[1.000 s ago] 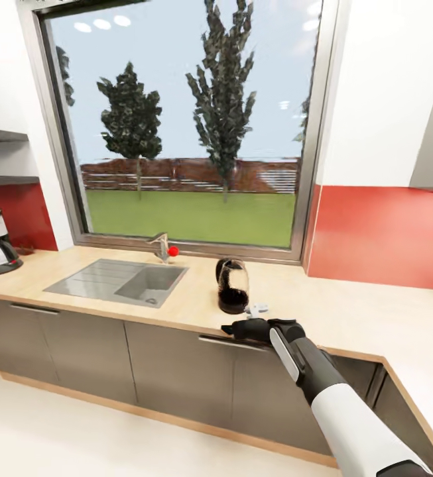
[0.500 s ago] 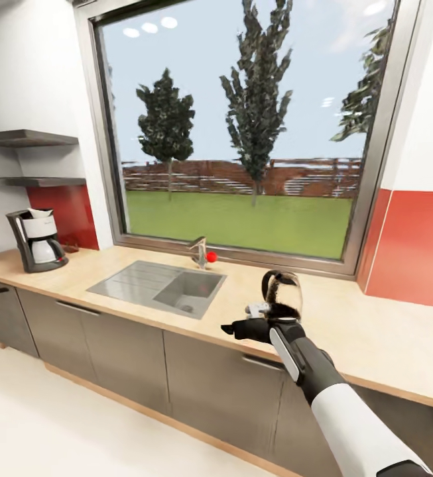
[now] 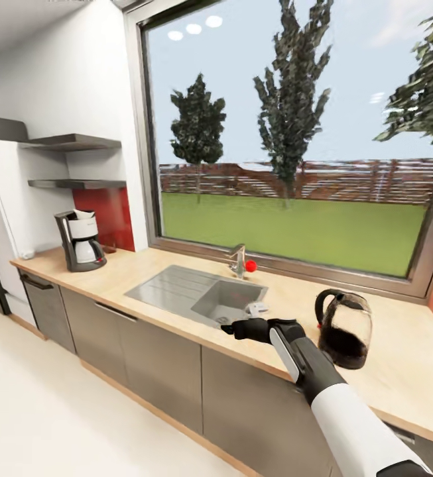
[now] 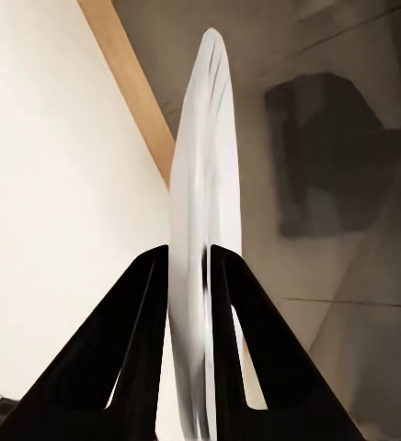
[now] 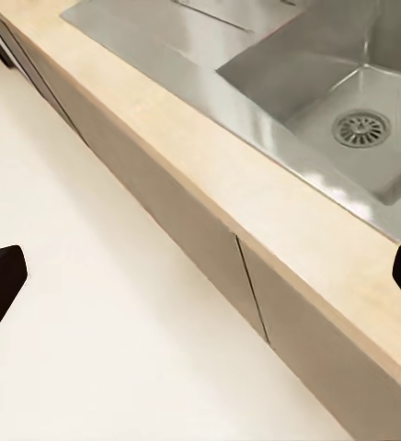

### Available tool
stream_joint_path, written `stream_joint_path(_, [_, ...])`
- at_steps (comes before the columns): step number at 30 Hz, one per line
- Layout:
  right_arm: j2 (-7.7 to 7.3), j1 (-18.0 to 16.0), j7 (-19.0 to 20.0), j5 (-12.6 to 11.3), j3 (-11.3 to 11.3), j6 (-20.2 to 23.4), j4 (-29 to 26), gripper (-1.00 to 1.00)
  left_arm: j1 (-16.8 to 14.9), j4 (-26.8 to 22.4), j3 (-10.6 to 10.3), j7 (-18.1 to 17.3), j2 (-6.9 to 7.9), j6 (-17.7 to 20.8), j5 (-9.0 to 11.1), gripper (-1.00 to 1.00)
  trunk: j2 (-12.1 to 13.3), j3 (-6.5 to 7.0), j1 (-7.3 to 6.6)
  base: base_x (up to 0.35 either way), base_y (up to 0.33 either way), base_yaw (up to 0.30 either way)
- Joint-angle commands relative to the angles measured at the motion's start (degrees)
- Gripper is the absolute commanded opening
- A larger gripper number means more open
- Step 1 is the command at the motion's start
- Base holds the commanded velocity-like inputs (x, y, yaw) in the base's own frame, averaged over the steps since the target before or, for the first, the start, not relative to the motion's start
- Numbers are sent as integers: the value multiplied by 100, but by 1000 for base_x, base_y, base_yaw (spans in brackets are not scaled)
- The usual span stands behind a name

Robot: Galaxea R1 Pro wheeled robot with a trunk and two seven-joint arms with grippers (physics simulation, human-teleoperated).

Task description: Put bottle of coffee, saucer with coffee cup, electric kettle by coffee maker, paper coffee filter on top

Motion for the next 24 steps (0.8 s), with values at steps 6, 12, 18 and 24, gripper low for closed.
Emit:
stream_joint_path(6, [1,-2,-1,-8,2,-316,119,100,6,-12,32,4,-4,-7,-28,-100,-2,27,5,299,188,231])
stream_joint_path(12, [95,163,-21,-14,465,-3397,1569,100,6,-17,40,6,-12,-7,-28,-100,-2,31,5,249,249,22])
stream_joint_path(18, [438,414,-217,-58,698,-7039,3468,100,6,-17,52,12,-14,-7,-28,-100,-2,31,5,243,252,1])
stream_joint_path(24, [614,571,-1078,-70,698,-8387,4186,100,6,-17,57,20,-19,-7,-28,-100,-2,31,5,241,255,0])
